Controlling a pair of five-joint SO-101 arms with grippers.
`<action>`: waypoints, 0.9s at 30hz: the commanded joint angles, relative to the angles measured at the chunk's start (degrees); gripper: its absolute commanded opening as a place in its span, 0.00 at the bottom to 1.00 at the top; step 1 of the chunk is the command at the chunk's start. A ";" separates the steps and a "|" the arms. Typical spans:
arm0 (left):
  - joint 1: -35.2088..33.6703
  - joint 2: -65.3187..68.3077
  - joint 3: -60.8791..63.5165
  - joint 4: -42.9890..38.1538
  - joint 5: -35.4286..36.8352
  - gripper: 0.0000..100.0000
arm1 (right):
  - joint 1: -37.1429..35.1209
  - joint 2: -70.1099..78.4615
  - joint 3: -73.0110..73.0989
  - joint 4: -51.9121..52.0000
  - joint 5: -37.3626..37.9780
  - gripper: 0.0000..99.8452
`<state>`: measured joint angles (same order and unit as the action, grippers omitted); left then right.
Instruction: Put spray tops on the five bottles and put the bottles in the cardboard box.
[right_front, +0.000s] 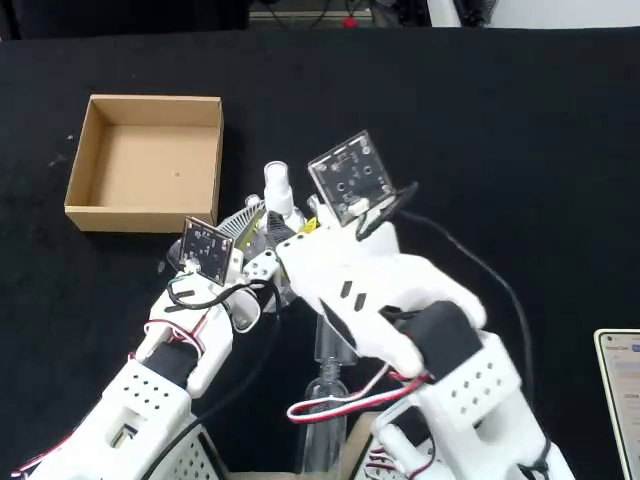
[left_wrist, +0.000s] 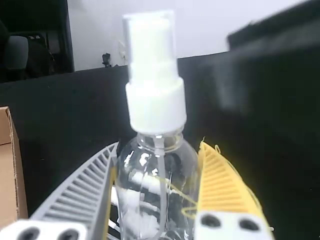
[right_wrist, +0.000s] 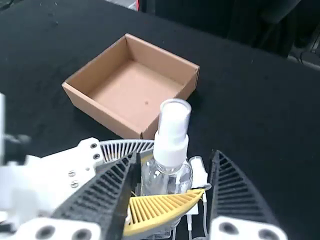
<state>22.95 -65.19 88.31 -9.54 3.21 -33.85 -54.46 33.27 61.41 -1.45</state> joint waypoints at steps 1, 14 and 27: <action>0.22 -0.97 -0.31 -1.41 0.00 0.13 | -0.35 -0.31 -7.96 2.37 0.62 0.13; 0.75 -0.97 -0.04 -1.32 0.00 0.13 | 3.25 -0.13 2.24 -22.33 0.44 0.01; 0.84 -0.88 0.40 -1.32 0.00 0.13 | 1.76 10.07 -9.10 -12.40 0.53 0.01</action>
<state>22.95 -65.10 88.92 -9.54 3.21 -31.91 -51.30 32.40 44.00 -1.45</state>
